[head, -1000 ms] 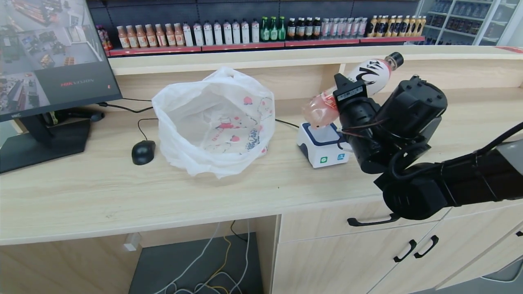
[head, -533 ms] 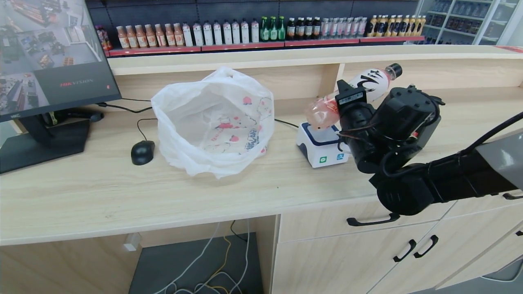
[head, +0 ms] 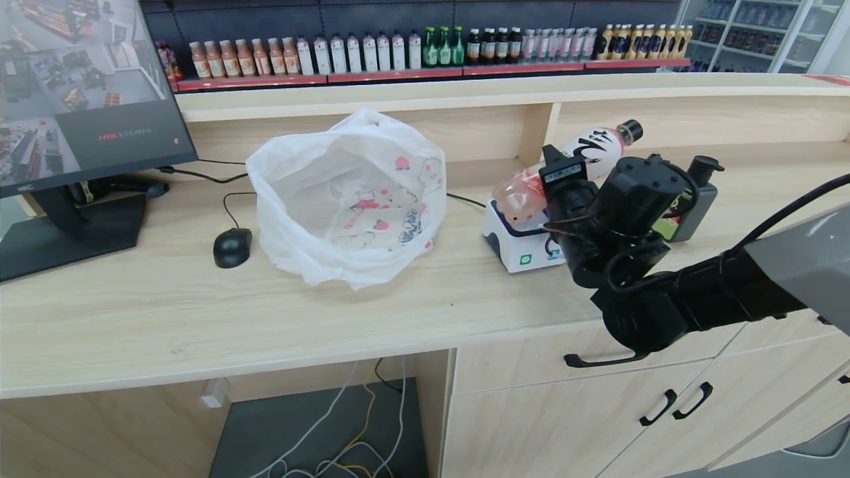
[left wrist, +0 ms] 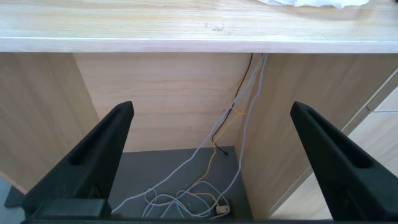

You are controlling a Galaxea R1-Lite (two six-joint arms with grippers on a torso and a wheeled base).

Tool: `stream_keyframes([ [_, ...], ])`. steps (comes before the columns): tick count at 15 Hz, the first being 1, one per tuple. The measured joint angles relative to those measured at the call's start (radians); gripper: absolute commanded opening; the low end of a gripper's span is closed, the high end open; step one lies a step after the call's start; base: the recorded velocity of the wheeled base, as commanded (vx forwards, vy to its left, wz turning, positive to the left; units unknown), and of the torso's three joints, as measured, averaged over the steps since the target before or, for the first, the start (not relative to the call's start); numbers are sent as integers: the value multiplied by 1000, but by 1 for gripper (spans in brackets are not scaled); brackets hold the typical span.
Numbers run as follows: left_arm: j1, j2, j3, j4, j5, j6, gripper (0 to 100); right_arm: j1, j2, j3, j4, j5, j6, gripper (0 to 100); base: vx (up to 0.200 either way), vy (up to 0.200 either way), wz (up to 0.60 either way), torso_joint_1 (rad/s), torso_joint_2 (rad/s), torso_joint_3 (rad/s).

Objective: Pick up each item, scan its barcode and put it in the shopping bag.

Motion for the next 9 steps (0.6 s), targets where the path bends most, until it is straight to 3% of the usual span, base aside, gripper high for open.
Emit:
stream_keyframes([
  [9, 0, 0, 0, 0, 0, 2, 100, 1, 13, -1, -1, 0, 4, 0, 0, 0, 0, 0, 0, 0],
])
